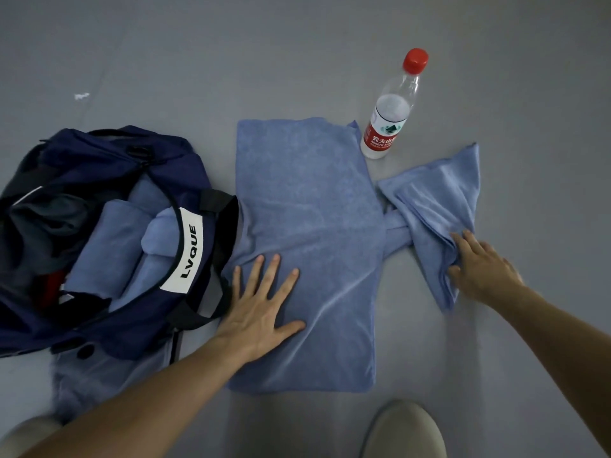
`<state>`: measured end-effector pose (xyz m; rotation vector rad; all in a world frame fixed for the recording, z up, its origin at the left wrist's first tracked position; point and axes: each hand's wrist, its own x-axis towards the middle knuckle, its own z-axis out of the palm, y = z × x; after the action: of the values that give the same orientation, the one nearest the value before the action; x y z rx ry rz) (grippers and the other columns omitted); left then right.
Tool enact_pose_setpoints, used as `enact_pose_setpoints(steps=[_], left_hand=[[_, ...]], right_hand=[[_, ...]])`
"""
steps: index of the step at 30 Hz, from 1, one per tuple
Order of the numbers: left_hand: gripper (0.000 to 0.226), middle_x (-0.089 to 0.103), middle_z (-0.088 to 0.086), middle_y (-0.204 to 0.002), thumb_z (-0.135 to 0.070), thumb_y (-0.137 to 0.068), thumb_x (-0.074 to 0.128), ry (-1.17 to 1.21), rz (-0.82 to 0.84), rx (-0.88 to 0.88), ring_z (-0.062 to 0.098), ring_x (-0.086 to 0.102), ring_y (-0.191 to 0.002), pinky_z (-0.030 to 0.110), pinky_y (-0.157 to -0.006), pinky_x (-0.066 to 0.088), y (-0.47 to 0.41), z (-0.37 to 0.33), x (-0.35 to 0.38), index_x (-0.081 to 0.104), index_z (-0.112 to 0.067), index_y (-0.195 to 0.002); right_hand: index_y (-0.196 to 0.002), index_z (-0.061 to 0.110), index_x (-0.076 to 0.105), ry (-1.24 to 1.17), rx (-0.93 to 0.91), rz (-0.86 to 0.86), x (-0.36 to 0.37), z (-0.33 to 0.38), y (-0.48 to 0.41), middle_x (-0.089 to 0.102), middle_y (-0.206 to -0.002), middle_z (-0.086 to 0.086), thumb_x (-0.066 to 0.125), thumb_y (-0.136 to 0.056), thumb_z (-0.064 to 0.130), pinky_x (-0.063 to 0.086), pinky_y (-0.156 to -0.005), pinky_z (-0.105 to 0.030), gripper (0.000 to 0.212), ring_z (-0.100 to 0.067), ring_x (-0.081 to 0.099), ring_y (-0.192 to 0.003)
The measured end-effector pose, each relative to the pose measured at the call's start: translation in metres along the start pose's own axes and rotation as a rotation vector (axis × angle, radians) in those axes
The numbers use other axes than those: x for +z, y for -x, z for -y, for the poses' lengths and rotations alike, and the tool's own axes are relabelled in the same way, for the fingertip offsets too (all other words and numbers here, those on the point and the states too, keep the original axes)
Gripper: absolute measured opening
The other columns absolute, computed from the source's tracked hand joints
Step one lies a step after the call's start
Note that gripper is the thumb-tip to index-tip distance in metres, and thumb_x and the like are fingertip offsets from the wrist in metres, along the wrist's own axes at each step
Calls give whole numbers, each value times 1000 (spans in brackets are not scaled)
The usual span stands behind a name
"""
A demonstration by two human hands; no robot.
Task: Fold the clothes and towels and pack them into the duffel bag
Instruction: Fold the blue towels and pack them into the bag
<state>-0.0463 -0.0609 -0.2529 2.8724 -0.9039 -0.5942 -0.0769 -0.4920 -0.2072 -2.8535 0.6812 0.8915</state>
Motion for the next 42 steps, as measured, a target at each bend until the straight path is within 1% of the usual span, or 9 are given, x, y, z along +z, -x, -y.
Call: enact_pose_setpoints(steps=[7,10,13,16,27,30,34,37,42], left_hand=[[99,-31,5,-163,-88,-82,25,7,-15,-33,31,-30,-149,67,-116,-13,-4,-4,4,-15,-38,-157],[101,-34,5,-161,-91,-80,24,10,-13,-50,32,-31,-148,68,-116,-12,-7,-8,4,-20,-39,-155],[99,-33,4,-162,-90,-82,21,24,-32,-53,32,-29,-149,67,-116,-12,-10,-8,3,-19,-39,-155],[90,-28,4,-164,-84,-88,19,31,-48,-49,29,-28,-150,66,-118,-10,-1,-2,7,-14,-37,-158],[86,-24,7,-165,-78,-92,21,79,-69,-26,28,-27,-150,56,-114,-25,6,16,9,-6,-33,-160],[84,-24,6,-165,-75,-95,23,82,-58,29,28,-23,-152,58,-121,-12,22,13,12,-9,-32,-160],[80,-11,8,-168,-69,-99,31,13,-40,171,30,-9,-155,54,-120,5,59,24,25,1,-28,-161],[80,2,10,-169,-68,-98,40,0,-48,297,31,3,-155,54,-120,11,80,36,31,13,-27,-161],[90,5,8,-169,-78,-90,39,-87,-33,416,33,6,-155,57,-119,10,87,44,33,15,-28,-161]], right_hand=[[-137,13,40,-181,284,-182,-3,-37,14,37,-146,-14,48,-86,20,42,-102,-59,51,-41,41,-129],[-154,16,29,-266,-30,-368,8,37,45,18,-164,-8,48,-95,11,28,-118,-51,63,-29,19,-150],[-160,23,11,-206,-384,-266,23,102,44,-2,-167,-1,45,-100,14,16,-122,-41,70,-23,1,-154],[-160,24,2,-86,-334,-174,24,116,31,-6,-167,0,38,-102,21,16,-124,-42,68,-23,-5,-154],[-149,3,31,-108,1,-235,14,13,16,22,-162,-16,52,-98,19,29,-115,-54,57,-35,19,-149],[-147,6,37,-87,-181,-375,14,51,50,31,-158,-17,48,-94,4,38,-109,-56,54,-38,29,-144],[-149,19,45,122,-839,-281,84,112,111,36,-158,-11,49,-93,43,29,-115,-47,62,-33,31,-147],[-159,26,22,205,-812,-132,112,126,122,16,-166,-6,41,-89,75,16,-118,-48,88,-29,12,-153],[-160,21,16,235,-779,-94,112,128,126,11,-167,-7,33,-82,89,13,-119,-52,105,-30,6,-154]])
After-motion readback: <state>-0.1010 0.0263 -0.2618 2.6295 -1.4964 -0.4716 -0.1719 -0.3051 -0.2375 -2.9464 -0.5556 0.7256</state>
